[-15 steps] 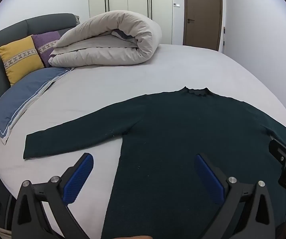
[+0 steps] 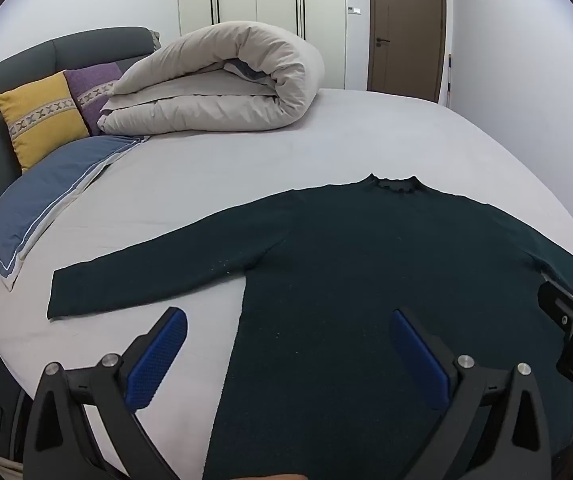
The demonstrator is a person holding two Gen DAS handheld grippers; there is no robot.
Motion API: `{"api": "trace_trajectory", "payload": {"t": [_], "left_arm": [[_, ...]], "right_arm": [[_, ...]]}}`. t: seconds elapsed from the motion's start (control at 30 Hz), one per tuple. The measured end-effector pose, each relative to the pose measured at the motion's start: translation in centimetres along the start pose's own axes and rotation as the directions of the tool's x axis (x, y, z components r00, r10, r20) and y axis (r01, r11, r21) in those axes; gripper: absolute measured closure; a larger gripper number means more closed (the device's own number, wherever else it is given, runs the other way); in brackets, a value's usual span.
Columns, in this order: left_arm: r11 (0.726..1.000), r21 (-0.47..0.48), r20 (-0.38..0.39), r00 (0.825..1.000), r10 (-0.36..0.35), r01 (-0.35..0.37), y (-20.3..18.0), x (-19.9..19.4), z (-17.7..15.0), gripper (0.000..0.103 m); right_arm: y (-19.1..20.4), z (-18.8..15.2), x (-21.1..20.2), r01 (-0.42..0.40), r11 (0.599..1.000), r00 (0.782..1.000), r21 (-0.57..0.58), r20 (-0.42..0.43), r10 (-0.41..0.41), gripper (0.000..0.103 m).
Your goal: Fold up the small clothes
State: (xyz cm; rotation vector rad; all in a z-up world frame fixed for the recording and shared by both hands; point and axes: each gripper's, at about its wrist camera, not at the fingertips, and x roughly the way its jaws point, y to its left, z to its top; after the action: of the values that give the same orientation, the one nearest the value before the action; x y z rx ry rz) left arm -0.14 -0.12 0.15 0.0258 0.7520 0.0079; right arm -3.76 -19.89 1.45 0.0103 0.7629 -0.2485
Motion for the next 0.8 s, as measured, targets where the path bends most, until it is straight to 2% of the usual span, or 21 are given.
{"api": "trace_trajectory", "payload": {"t": [0.8], "left_arm": [[1.0, -0.002, -0.004, 1.0, -0.002, 0.002, 0.4, -0.01, -0.25, 0.0]], "right_arm": [[0.43, -0.59, 0.27, 0.0, 1.0, 1.0, -0.001, -0.009, 0.0, 0.0]]}}
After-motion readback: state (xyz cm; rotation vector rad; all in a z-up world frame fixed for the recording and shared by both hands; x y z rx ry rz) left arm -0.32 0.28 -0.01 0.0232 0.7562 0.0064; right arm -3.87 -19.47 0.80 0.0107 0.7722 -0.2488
